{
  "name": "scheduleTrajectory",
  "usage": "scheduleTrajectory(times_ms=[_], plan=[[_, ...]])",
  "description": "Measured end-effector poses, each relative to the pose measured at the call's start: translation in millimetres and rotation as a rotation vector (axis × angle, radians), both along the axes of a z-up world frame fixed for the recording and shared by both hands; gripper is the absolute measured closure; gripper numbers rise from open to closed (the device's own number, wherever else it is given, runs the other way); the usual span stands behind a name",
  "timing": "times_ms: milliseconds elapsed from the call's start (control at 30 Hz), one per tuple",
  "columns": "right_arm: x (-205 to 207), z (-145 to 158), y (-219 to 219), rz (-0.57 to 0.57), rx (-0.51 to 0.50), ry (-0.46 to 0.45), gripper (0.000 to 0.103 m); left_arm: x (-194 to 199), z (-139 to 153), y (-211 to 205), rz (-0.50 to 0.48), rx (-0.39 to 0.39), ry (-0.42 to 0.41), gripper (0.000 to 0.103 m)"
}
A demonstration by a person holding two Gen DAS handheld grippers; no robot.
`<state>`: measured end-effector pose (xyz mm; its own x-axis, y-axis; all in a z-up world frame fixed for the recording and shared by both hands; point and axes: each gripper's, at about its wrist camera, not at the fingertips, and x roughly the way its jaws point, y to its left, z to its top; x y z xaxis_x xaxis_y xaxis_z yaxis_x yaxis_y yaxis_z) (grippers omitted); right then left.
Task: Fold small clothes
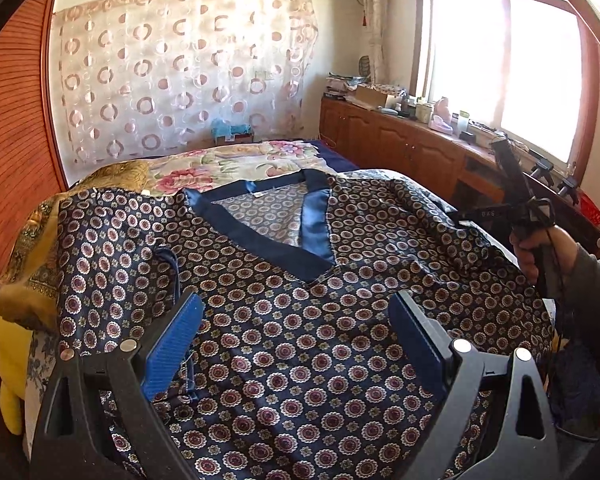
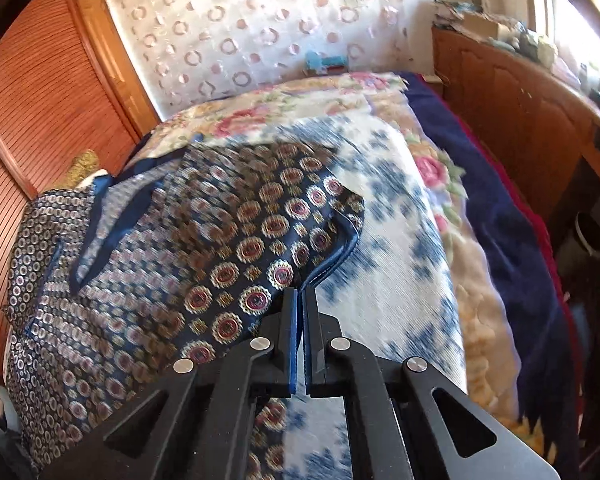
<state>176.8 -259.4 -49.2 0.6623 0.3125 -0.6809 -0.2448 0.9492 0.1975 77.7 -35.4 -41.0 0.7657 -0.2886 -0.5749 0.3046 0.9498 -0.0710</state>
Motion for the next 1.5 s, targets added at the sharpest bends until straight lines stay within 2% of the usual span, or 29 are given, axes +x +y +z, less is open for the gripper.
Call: scheduleTrajectory(times_ms=[133,233,267,367,433,500,533,700,867,967,1067,1267,1500], plan=[[-3.2,20.5,28.3,0.085,0.018,-0.057,0.101,3.3,-1.8,8.2,0.019,-0.014,0.011,0.008],[-10.3,30.7,51.1,0.158,-0.011,-0.101,0.101,4.1,-2.8,15.6,0.027,-0.040,0.018,0.008],[-14.0,33.2,57.2,0.180,-0.020,-0.114,0.098,3.7,-3.1,17.8,0.031,-0.045,0.020,0.008],[-18.9,37.4,63.2,0.212,-0.039,-0.155,0.077,2.0,-2.8,23.8,0.037,-0.054,0.018,0.008],[-19.8,38.1,61.4,0.216,-0.036,-0.173,0.072,1.2,-2.2,29.0,0.048,-0.062,0.014,0.008],[-19.3,32.2,56.4,0.184,-0.080,-0.184,0.063,1.6,-2.5,35.4,0.062,-0.071,0.013,0.008],[-18.0,30.3,52.7,0.170,-0.102,-0.185,0.062,2.7,-2.7,39.0,0.072,-0.076,0.016,0.008],[-3.1,16.3,49.5,0.129,-0.175,-0.159,0.061,12.1,-2.9,56.6,0.113,-0.059,0.015,0.008],[23.6,12.4,57.6,0.106,-0.199,-0.149,0.061,32.1,-2.9,81.3,0.157,-0.042,0.023,0.008],[42.3,10.7,56.3,0.083,-0.217,-0.139,0.060,48.7,-3.1,98.4,0.180,-0.030,0.032,0.013],[66.2,5.6,53.3,0.060,-0.227,-0.122,0.055,65.7,-2.0,113.1,0.205,-0.006,0.034,0.020],[99.7,-5.2,41.5,0.018,-0.188,-0.066,0.055,104.1,2.9,146.4,0.283,-0.026,0.057,0.030],[124.7,-11.9,38.0,-0.009,-0.155,-0.015,0.055,151.9,-3.9,173.9,0.342,-0.028,0.144,0.042]])
